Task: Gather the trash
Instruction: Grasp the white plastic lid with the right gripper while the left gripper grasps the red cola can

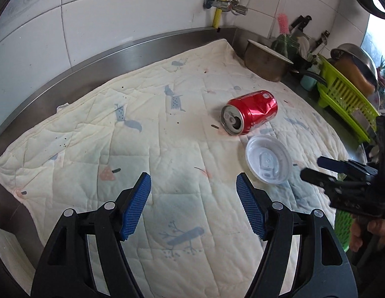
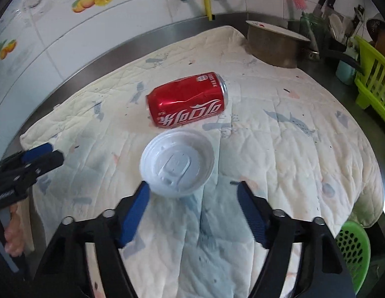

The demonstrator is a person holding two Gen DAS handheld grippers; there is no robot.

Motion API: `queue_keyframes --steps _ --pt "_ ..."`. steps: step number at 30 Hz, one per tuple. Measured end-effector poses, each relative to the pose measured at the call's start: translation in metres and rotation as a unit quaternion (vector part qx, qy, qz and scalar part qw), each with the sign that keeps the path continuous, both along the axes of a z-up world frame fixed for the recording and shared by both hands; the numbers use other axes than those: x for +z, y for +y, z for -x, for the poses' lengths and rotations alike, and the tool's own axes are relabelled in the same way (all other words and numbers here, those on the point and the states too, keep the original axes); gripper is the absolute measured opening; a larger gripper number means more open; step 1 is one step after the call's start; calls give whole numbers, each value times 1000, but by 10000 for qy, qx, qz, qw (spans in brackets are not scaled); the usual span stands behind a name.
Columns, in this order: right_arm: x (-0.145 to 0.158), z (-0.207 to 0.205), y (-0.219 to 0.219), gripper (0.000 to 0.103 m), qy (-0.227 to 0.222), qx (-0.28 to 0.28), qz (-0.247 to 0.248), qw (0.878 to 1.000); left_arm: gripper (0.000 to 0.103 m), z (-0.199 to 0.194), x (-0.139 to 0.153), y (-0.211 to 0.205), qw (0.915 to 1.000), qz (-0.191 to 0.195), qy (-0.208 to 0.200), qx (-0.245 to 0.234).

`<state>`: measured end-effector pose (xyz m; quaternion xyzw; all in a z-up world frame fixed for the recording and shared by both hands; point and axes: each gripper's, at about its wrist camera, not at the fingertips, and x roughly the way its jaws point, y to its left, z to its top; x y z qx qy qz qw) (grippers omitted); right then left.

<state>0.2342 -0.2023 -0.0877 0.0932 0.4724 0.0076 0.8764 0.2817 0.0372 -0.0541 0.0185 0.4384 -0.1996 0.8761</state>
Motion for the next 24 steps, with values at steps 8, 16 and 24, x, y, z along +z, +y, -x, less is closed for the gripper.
queue_keyframes --steps 8,16,24 --pt "-33 -36 -17 31 415 -393 -227 9981 71 -18 1 -15 9995 35 -68 -310" --pt "-40 -42 -10 9 400 -280 -188 9986 75 -34 7 -55 9954 -211 -284 -889" --pt "-20 -13 -13 6 161 -223 59 9996 90 -60 7 -105 9831 -647 -591 -1605"
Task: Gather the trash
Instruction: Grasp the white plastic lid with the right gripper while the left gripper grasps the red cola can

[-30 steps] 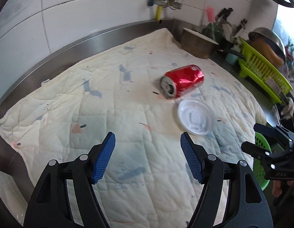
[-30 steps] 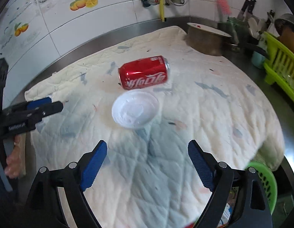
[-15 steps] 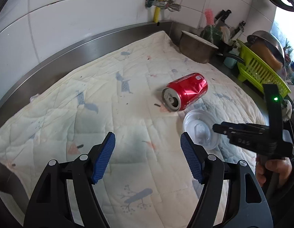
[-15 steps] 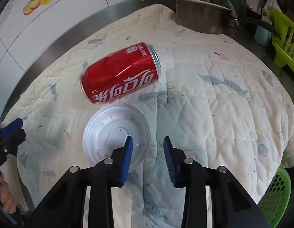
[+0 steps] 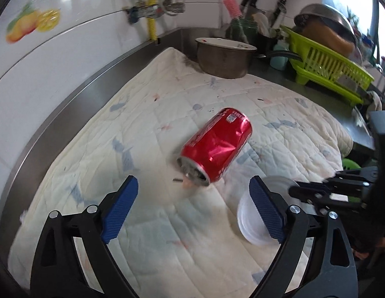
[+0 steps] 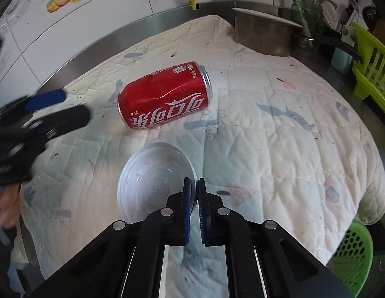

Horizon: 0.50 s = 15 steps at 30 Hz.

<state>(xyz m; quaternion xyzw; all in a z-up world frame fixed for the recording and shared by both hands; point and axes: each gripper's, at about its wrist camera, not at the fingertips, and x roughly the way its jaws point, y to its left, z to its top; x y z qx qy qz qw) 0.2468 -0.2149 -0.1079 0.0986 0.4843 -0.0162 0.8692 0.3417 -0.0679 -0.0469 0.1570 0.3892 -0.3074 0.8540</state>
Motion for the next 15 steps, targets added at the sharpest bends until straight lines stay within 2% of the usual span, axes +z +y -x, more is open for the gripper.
queue_keyframes --steps 6,15 --pt "12 25 -9 5 -50 -79 40 9999 93 -22 -13 -43 9979 -371 -38 -537" --pt "29 58 -24 5 -74 -281 159 9995 93 -48 -36 -76 9940 -775 36 -776"
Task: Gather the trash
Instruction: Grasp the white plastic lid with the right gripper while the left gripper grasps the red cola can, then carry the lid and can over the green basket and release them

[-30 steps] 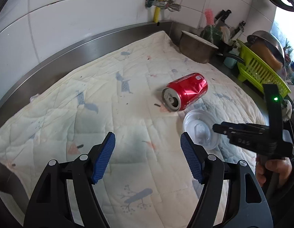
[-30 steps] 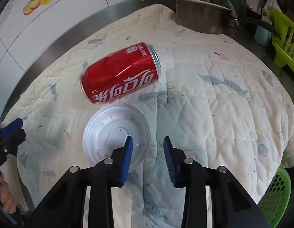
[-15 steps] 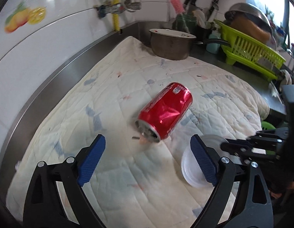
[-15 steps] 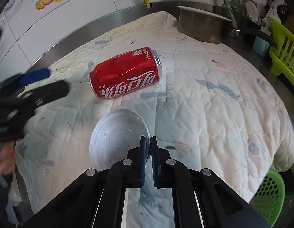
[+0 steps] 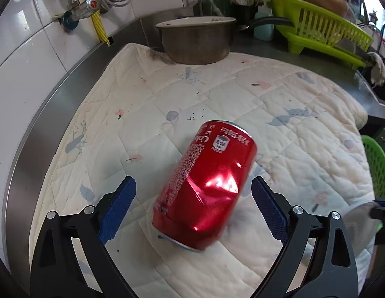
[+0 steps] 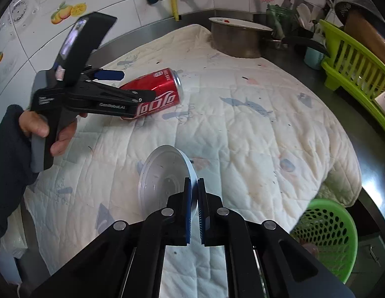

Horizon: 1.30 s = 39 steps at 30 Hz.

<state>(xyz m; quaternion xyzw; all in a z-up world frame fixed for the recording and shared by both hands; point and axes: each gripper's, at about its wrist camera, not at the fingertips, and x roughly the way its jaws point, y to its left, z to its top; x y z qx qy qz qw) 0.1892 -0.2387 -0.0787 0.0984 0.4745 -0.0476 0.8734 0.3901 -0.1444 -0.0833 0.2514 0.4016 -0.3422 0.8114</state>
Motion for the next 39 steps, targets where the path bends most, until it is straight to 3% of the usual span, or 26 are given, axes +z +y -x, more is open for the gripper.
queue_keyframes --steps 4,6,15,30,39 --pt "4 12 -7 5 -3 -97 27 9999 89 -6 -8 -5 9999 -1 130 -69" --pt "6 16 -9 5 -12 -144 29 9999 77 -3 -11 -7 9996 43 224 -148" --pt "12 42 -16 5 -53 -305 107 9995 72 18 -8 -9 9998 -129 -68 -109" --pt "18 125 -58 5 -151 -748 443 9961 68 99 30 16 9987 418 42 276" --pt "-6 166 -102 5 191 -1042 698 9919 67 154 46 23 9959 749 144 491"
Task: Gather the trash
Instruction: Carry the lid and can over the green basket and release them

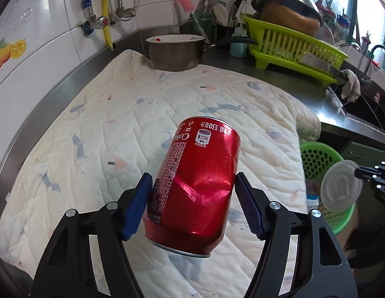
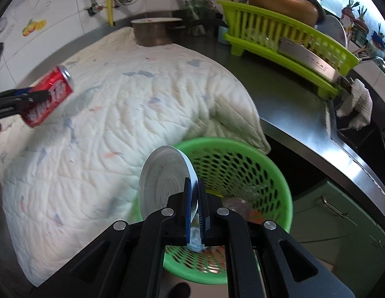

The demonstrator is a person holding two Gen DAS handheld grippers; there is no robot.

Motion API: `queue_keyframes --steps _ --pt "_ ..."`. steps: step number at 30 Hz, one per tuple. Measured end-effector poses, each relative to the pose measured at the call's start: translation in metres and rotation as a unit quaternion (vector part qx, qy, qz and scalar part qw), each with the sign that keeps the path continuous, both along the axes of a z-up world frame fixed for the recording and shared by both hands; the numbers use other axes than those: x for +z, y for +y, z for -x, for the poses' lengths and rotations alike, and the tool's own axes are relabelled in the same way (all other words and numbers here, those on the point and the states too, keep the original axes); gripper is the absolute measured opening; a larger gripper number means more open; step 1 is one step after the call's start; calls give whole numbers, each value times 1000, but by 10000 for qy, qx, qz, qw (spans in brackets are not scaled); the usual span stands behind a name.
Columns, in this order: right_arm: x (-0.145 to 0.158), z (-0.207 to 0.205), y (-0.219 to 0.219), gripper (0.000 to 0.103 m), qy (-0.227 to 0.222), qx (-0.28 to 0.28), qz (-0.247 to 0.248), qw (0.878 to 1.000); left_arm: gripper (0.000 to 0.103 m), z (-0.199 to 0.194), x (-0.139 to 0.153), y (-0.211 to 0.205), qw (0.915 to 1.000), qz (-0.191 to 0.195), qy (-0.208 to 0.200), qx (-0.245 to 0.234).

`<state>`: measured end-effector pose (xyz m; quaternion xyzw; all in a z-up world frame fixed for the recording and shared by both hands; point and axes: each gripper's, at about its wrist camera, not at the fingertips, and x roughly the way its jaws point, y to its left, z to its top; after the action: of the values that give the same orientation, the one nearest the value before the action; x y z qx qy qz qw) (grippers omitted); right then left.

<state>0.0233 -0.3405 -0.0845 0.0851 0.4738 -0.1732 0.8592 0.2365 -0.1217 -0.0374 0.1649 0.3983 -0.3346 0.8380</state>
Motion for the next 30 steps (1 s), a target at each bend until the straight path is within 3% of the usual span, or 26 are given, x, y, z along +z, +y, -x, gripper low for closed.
queue_keyframes --steps 7,10,11,15,20,30 --pt "-26 23 -36 7 261 -324 -52 9991 66 37 7 -4 9994 306 170 6" --pt "-30 32 -47 22 280 -477 -71 9984 66 56 9 -14 9988 410 232 -129" --pt "-30 36 -50 23 255 -522 -89 9983 66 63 9 -19 9986 432 237 -181" --pt "-24 50 -52 28 200 -520 -55 9984 66 83 10 -38 9972 546 330 -381" --pt "-8 68 -52 46 -13 -577 -30 9983 66 106 7 -69 9949 585 447 -693" --pt "9 96 -48 57 -215 -631 -10 9978 66 140 -7 -117 9901 449 636 -1166"
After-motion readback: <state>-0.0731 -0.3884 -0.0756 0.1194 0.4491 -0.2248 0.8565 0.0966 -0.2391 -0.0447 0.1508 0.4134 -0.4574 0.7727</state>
